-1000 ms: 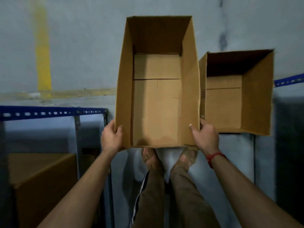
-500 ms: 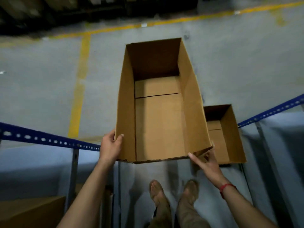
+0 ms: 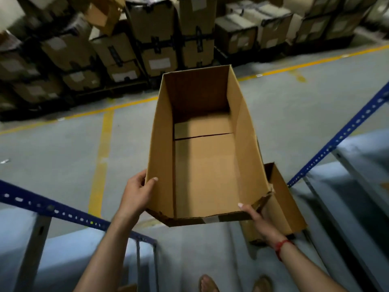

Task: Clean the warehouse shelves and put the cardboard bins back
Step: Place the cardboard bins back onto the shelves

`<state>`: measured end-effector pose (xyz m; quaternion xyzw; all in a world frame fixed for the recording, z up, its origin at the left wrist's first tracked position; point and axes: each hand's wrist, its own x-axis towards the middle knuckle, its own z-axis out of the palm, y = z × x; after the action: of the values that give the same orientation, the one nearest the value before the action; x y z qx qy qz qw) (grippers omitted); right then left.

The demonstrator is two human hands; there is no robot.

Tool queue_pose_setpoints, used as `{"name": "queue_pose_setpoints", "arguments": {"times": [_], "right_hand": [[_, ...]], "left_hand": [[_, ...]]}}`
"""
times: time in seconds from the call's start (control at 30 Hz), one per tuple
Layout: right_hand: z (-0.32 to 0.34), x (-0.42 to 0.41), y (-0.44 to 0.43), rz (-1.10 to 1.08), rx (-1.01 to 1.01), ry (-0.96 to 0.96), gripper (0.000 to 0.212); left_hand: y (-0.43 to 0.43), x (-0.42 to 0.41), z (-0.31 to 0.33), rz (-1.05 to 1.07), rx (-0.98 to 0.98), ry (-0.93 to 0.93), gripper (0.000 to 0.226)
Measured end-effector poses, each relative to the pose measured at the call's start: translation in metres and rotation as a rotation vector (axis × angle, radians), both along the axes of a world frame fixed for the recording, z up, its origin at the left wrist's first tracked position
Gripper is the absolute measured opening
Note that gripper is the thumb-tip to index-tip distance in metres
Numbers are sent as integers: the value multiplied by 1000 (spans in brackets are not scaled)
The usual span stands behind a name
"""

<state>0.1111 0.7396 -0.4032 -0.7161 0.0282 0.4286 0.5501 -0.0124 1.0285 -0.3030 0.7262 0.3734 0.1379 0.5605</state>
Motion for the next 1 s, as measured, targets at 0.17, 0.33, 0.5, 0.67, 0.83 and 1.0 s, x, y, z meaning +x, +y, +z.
{"name": "queue_pose_setpoints", "arguments": {"times": [0.17,0.33,0.5,0.67,0.83,1.0], "right_hand": [[35,23,-3,-153,142,-66,69],[64,20,-18,-248,266,-22,81],[114,29,-61,-271,303,-135,61],[173,26,-119,-249,355,-253,29],[220,8,-166,-295,394,-325,24],[257,-12,-203,-289,395,-355,29]], "left_hand": [[-18,1,36,-184,-195,-195,61],[-63,3,49,-209,163,-249,122],[-96,0,64,-186,300,-428,103],[-152,3,105,-186,311,-533,89],[-185,-12,119,-197,341,-542,88],[-227,-28,133,-231,134,-533,82]]}}
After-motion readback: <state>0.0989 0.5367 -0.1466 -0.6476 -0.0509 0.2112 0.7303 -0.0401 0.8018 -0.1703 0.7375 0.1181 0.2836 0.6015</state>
